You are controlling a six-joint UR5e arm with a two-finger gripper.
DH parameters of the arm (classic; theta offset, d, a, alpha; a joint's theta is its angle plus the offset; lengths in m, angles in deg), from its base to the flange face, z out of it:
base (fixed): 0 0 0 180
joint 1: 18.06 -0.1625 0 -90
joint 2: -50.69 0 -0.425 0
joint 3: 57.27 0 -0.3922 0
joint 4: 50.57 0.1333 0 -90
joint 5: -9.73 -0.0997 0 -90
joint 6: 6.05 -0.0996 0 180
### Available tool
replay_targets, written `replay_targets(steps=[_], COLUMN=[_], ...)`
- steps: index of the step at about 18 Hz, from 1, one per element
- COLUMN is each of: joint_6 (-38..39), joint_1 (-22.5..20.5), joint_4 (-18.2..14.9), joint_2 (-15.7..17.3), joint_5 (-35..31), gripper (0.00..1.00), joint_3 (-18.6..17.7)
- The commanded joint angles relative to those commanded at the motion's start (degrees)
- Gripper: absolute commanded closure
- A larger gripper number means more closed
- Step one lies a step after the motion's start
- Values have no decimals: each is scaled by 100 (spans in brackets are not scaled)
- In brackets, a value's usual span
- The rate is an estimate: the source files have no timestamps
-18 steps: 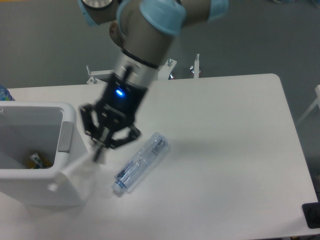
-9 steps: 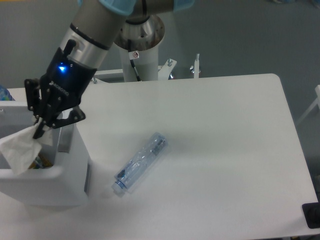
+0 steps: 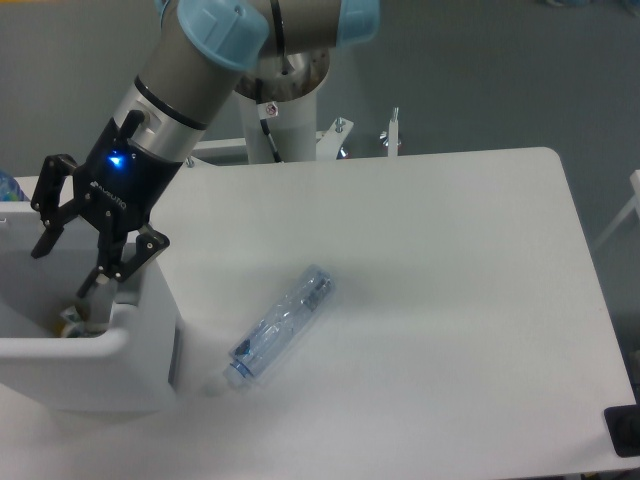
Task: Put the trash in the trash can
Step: 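Open the gripper to drop the wrapper into the bin, then move the gripper back over the clear water bottle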
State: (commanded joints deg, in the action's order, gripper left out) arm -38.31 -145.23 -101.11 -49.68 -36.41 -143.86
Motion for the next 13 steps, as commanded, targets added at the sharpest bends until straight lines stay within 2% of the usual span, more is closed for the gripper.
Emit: replay_targets(steps=[4, 6, 9, 13], joint_6=[-9, -157, -702, -870], joint_1=[-439, -571, -729, -1055], joint_4=[0, 9, 0, -44], joint_2=[-447, -728, -1045, -1388], joint_5=[0, 0, -140, -229], gripper=[0, 0, 0, 0], joint_3=[826, 1108, 1004, 837])
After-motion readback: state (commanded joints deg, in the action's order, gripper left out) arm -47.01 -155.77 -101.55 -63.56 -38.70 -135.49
